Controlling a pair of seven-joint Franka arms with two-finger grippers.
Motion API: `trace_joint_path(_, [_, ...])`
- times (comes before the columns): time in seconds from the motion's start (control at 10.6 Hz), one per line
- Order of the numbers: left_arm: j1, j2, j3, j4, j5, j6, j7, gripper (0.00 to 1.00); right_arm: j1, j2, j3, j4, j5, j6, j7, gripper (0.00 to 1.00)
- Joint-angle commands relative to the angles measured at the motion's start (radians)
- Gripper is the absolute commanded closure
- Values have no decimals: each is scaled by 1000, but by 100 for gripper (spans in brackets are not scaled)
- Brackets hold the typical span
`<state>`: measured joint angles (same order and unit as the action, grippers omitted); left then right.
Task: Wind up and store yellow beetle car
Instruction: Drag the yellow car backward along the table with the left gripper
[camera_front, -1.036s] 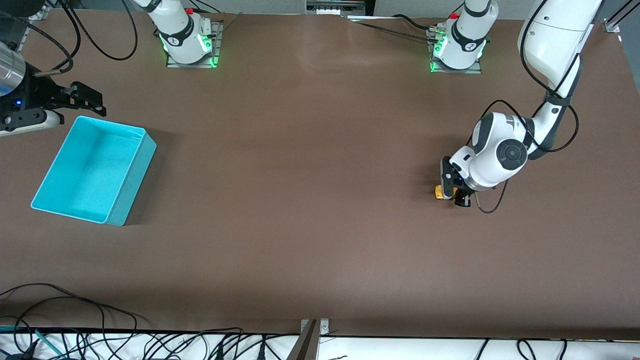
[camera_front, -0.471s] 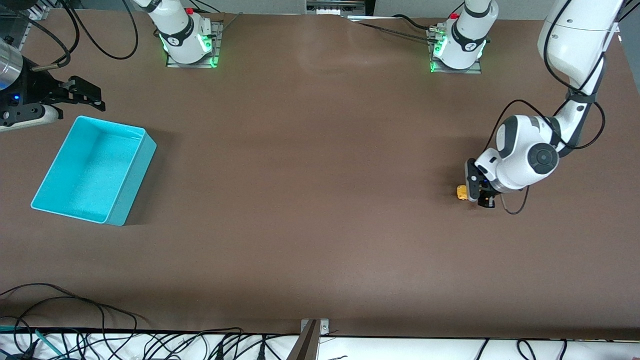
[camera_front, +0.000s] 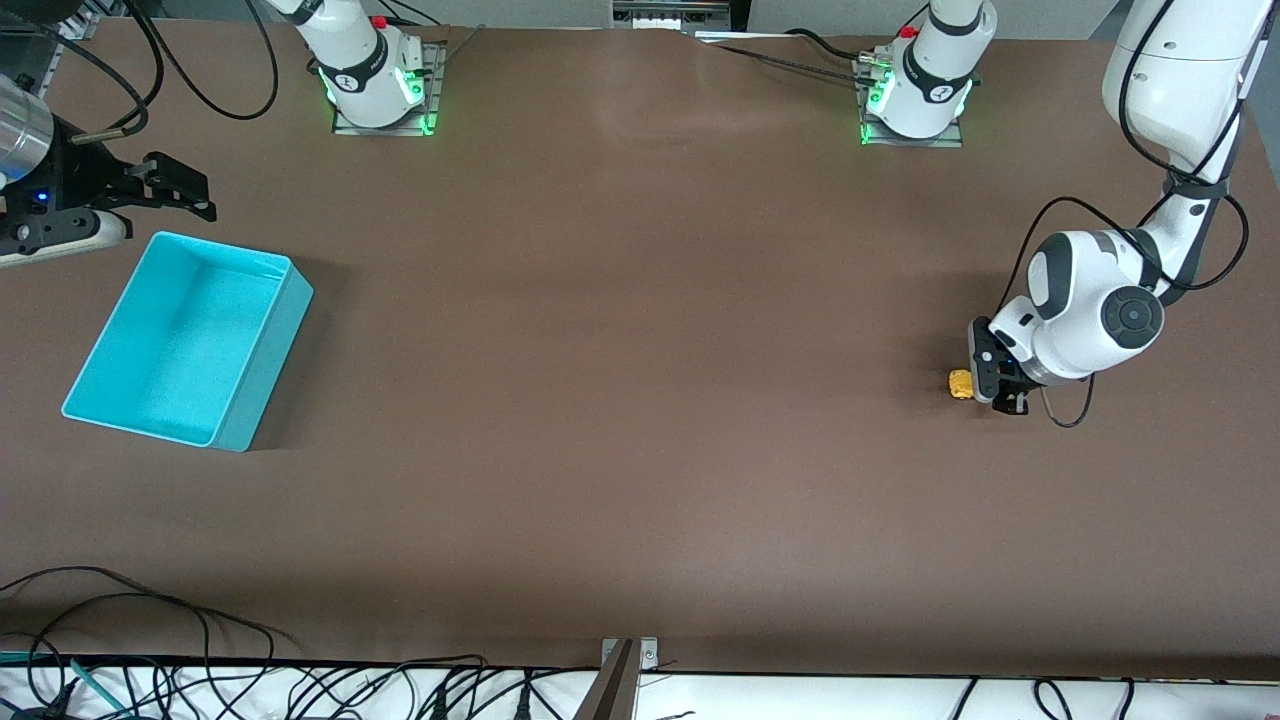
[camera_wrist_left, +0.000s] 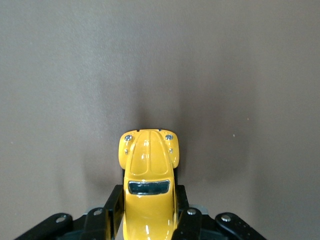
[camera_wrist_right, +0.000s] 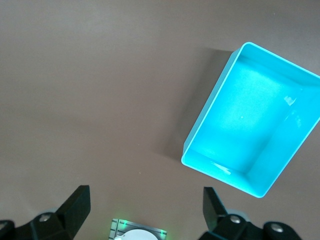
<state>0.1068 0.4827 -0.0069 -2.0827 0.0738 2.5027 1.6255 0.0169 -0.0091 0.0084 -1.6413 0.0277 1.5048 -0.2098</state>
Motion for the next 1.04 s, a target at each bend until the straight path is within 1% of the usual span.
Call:
trace_joint_path(0.0, [14, 36, 25, 6, 18, -15, 71, 94, -2, 3, -1, 29, 17, -20, -37, 0])
trace_joint_path(0.28, [34, 36, 38, 7, 20, -7, 115, 94, -6, 5, -7, 29, 18, -23, -111, 0])
trace_joint_path(0.56, [42, 37, 64, 7, 20, -5, 139, 95, -6, 21, -59, 25, 17, -23, -146, 0])
trace_joint_path(0.94, [50, 36, 76, 12, 18, -4, 186, 95, 1, 26, -51, 26, 15, -23, -134, 0])
